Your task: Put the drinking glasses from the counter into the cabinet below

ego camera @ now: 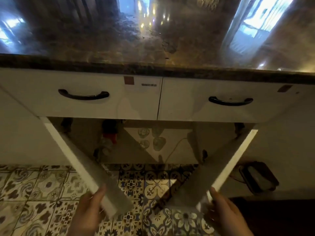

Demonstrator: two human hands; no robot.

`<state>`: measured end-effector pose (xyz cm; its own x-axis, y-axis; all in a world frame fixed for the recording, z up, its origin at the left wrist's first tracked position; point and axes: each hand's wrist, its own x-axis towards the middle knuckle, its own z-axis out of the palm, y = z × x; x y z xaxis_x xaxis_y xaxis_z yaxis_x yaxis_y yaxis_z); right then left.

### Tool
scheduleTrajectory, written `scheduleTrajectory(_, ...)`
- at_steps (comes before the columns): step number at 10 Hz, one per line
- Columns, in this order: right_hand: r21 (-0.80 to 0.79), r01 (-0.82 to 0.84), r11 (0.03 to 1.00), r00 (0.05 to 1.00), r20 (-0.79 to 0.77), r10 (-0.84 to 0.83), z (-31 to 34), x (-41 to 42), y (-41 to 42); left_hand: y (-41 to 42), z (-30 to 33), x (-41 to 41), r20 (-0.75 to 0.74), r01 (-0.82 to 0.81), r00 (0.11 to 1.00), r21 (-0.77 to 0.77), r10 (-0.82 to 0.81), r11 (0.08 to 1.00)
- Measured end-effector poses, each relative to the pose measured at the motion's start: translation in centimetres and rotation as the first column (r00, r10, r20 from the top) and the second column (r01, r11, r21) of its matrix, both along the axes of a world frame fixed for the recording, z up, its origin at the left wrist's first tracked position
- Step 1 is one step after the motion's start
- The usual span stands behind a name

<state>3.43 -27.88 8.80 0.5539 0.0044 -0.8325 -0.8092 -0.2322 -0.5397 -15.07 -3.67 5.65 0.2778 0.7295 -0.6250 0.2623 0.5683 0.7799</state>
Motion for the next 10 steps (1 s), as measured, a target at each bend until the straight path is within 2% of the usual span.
scheduleTrajectory(1, 0.248, 0.0, 0.969, 1.0, 0.028, -0.008, -0.6, 1.1, 4.4, 0.2, 1.6, 4.8, 0.146, 0.152, 0.979, -0.066, -0.141, 0.986)
scheduleTrajectory(2, 0.31, -0.08, 0.947, 0.988, 0.153, 0.033, -0.8, 3.8, 8.6, 1.0, 1.4, 9.5, 0.251, 0.189, 0.951, -0.011, -0.18, 0.982)
scheduleTrajectory(3, 0.35, -0.151, 0.925, 0.964, 0.261, 0.059, -1.3, 6.7, 12.2, 2.8, 1.6, 13.4, 0.294, 0.225, 0.929, 0.042, -0.227, 0.974)
scheduleTrajectory(5, 0.312, -0.178, 0.933, 0.954, 0.288, 0.086, -2.5, 9.7, 15.2, 5.0, 0.3, 16.4, 0.357, 0.2, 0.907, 0.099, -0.222, 0.975)
scheduleTrajectory(6, 0.202, -0.187, 0.961, 0.949, 0.289, 0.124, -3.2, 10.0, 16.0, 5.0, 0.0, 17.5, 0.355, 0.237, 0.892, 0.156, -0.279, 0.959)
scheduleTrajectory(8, 0.189, -0.208, 0.96, 0.945, 0.29, 0.148, -3.8, 10.2, 15.7, 4.7, -0.2, 18.0, 0.335, 0.234, 0.901, 0.159, -0.276, 0.959)
scheduleTrajectory(9, 0.191, -0.262, 0.946, 0.938, 0.281, 0.203, -3.2, 10.8, 15.2, 5.1, 0.0, 17.6, 0.203, 0.33, 0.909, 0.183, -0.364, 0.926)
scheduleTrajectory(10, 0.001, -0.453, 0.891, 0.851, 0.298, 0.433, -1.4, 10.1, 13.4, 5.0, 0.7, 16.2, -0.116, 0.507, 0.862, 0.19, -0.494, 0.841)
